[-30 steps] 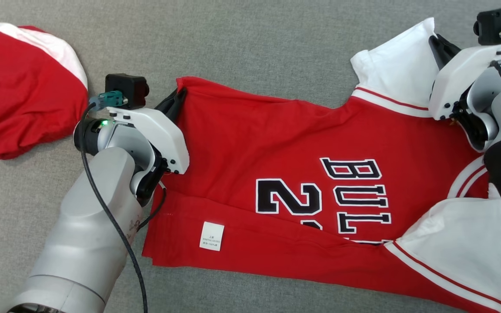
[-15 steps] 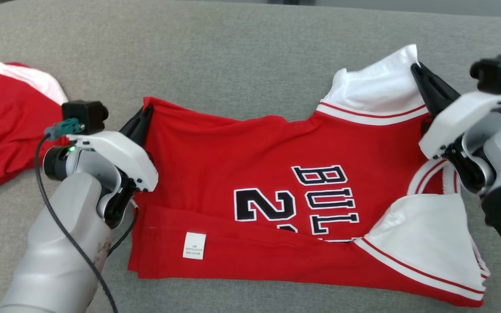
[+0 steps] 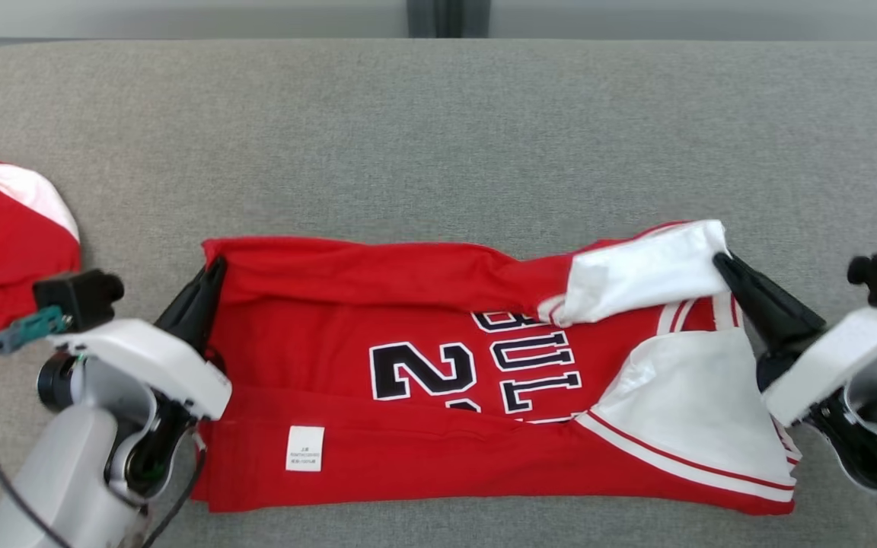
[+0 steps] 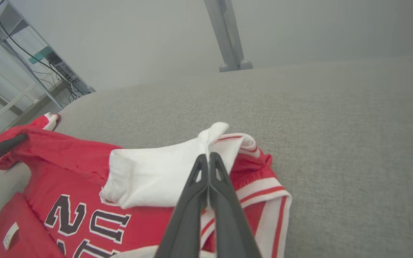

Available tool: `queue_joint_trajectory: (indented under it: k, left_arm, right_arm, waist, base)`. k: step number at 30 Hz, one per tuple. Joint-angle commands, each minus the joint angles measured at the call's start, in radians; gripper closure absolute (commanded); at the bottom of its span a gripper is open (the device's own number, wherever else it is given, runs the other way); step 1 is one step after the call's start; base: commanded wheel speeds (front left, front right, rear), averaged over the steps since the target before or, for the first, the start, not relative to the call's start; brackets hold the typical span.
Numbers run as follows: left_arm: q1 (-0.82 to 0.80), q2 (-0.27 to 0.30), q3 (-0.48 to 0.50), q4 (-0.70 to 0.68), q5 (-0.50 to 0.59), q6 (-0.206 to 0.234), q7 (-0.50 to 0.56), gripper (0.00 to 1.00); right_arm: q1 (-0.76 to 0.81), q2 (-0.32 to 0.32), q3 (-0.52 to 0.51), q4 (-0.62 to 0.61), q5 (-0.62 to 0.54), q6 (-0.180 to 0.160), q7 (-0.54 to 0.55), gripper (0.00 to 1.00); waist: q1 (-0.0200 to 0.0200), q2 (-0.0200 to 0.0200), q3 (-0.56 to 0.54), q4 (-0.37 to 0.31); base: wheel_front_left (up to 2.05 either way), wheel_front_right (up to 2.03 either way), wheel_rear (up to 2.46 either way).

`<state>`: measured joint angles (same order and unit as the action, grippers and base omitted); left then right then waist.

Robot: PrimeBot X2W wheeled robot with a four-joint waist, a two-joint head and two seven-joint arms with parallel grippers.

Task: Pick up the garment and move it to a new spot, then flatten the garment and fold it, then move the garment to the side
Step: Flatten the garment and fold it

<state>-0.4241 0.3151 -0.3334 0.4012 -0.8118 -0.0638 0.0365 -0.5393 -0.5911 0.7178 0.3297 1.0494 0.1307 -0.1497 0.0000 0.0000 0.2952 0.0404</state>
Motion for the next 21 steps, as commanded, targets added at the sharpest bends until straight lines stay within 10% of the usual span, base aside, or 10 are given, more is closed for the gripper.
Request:
queue_joint_trajectory:
  k: [1,16,17,18,20,21]
  left_arm:
    - [0.043,0.013,0.015,-0.047,-0.018,0.019,0.010,1.00]
    - [0.395,0.061,0.095,-0.403,-0.168,0.136,0.112,1.00]
    - [0.403,0.059,0.088,-0.404,-0.173,0.137,0.118,1.00]
    - [0.406,0.053,0.088,-0.403,-0.178,0.137,0.118,0.89]
    - [0.409,0.052,0.082,-0.388,-0.171,0.144,0.119,0.00]
    - [0.407,0.047,0.086,-0.381,-0.167,0.146,0.107,0.00]
  right_arm:
    - [0.040,-0.017,-0.018,-0.020,0.015,0.000,0.000,1.00]
    - [0.242,0.028,-0.122,-0.045,-0.021,0.000,0.030,1.00]
    - [0.250,0.036,-0.130,-0.029,-0.025,0.000,0.033,0.59]
    - [0.261,0.045,-0.134,-0.020,-0.030,0.000,0.036,0.00]
    - [0.272,0.070,-0.166,-0.002,-0.036,0.000,0.013,0.00]
    - [0.282,0.079,-0.181,0.004,-0.044,0.000,0.003,0.00]
  waist:
    - [0.0000,0.0000,-0.008,-0.011]
    - [0.0000,0.0000,-0.029,-0.045]
    - [0.0000,0.0000,-0.031,-0.044]
    - [0.0000,0.0000,-0.033,-0.042]
    - [0.0000,0.0000,-0.038,-0.038]
    - [0.0000,0.0000,-0.042,-0.037]
  base:
    - [0.00,0.00,0.00]
    - [0.00,0.00,0.00]
    - [0.00,0.00,0.00]
    - [0.00,0.00,0.00]
    - [0.00,0.00,0.00]
    - [0.00,0.00,0.00]
